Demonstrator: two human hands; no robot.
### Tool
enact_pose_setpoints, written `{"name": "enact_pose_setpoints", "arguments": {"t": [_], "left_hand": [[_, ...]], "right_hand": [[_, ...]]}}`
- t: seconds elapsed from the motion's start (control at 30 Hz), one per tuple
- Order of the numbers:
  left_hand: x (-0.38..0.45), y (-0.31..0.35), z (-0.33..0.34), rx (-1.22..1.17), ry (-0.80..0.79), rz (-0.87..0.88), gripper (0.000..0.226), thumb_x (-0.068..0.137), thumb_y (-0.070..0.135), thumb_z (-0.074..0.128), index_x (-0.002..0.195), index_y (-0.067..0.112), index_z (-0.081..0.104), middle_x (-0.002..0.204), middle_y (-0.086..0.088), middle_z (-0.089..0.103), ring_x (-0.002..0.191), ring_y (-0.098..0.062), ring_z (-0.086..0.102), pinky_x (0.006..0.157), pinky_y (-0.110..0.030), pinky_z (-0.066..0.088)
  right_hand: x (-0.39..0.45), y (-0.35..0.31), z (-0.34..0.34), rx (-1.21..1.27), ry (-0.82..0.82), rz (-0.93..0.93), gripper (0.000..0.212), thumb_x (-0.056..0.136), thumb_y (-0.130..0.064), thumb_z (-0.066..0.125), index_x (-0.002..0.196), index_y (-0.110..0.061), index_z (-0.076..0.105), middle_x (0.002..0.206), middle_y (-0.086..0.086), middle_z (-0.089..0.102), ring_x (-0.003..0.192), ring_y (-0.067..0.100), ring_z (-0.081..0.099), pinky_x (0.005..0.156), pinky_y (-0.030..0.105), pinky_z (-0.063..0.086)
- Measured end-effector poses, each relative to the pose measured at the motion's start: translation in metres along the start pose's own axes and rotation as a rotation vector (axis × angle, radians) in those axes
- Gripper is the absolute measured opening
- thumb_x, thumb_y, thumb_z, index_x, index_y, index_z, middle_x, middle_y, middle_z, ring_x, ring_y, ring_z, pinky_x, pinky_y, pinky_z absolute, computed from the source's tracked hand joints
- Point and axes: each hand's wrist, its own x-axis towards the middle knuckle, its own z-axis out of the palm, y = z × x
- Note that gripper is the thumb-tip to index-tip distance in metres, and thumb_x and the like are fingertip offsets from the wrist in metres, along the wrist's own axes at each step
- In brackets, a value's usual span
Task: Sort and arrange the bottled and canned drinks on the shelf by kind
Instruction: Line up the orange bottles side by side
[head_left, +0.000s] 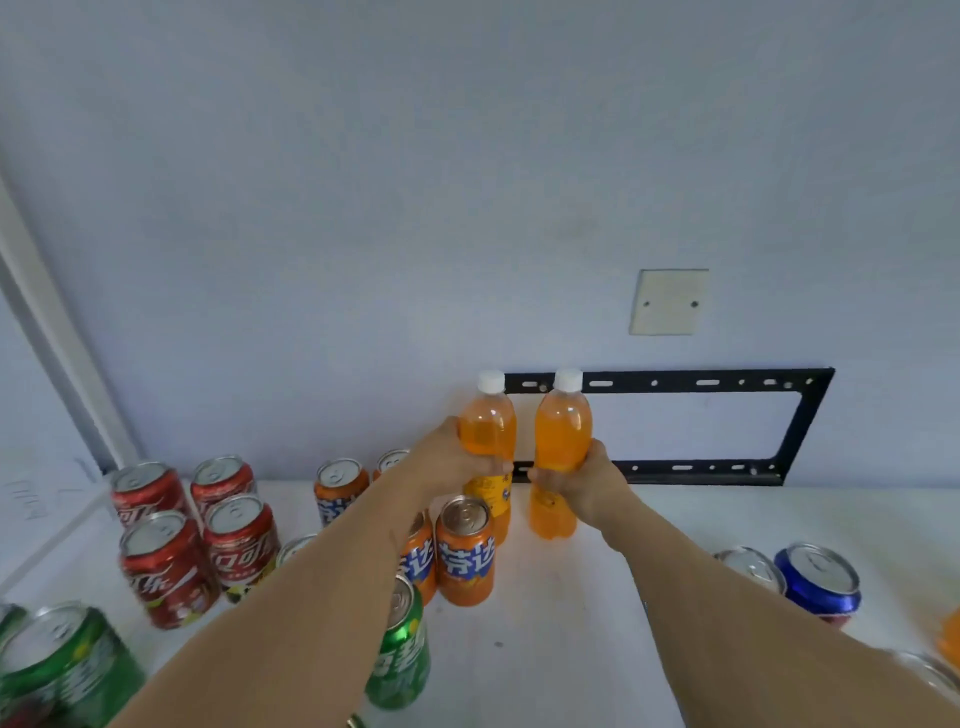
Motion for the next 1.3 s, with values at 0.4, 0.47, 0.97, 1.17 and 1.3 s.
{"name": "enact_pose_setpoints", "arguments": {"t": [0.4,0.47,0.97,1.17,1.3], "left_hand": [[0.017,0.017,-0.008,-0.549,0.081,0.037,0.050,0.082,0.035,0.077,0.126,0.025,0.054,0.114,0.001,0.067,0.100,-0.017,0.065,0.077,-0.033,0.049],[0.006,0.035,-0.010,-0.658,0.132,0.075,0.052,0.083,0.035,0.076,0.127,0.026,0.052,0.114,0.000,0.067,0.101,-0.019,0.066,0.075,-0.033,0.050],[-0.207,0.170,0.080,-0.894,0.092,0.116,0.048,0.084,0.060,0.062,0.109,0.019,0.063,0.089,-0.010,0.071,0.076,-0.026,0.070,0.081,-0.047,0.056],[-0.299,0.208,0.158,-0.912,-0.053,0.053,0.051,0.082,0.065,0.063,0.106,0.020,0.065,0.088,-0.011,0.074,0.079,-0.028,0.072,0.084,-0.049,0.056],[-0.326,0.216,0.216,-0.904,-0.136,0.008,0.055,0.079,0.067,0.065,0.109,0.020,0.065,0.096,-0.014,0.075,0.091,-0.033,0.073,0.089,-0.054,0.054]], "right_hand": [[-0.024,-0.011,-0.029,0.100,0.142,-0.100,0.058,0.080,-0.042,0.074,0.127,-0.027,0.043,0.114,0.000,0.058,0.105,0.023,0.057,0.089,0.042,0.051],[-0.044,-0.020,-0.046,0.142,0.174,-0.139,0.054,0.082,-0.042,0.072,0.125,-0.028,0.043,0.113,-0.002,0.058,0.105,0.022,0.058,0.087,0.040,0.050],[-0.295,0.039,-0.168,0.377,0.311,-0.369,0.040,0.083,-0.051,0.067,0.115,-0.039,0.047,0.099,-0.011,0.063,0.090,0.013,0.063,0.072,0.033,0.048],[-0.393,0.124,-0.207,0.457,0.316,-0.289,0.038,0.081,-0.047,0.072,0.113,-0.038,0.053,0.099,-0.008,0.069,0.087,0.015,0.068,0.066,0.032,0.053],[-0.433,0.179,-0.231,0.488,0.370,-0.230,0.041,0.081,-0.039,0.073,0.118,-0.034,0.056,0.097,-0.008,0.071,0.083,0.012,0.070,0.064,0.029,0.055]]}}
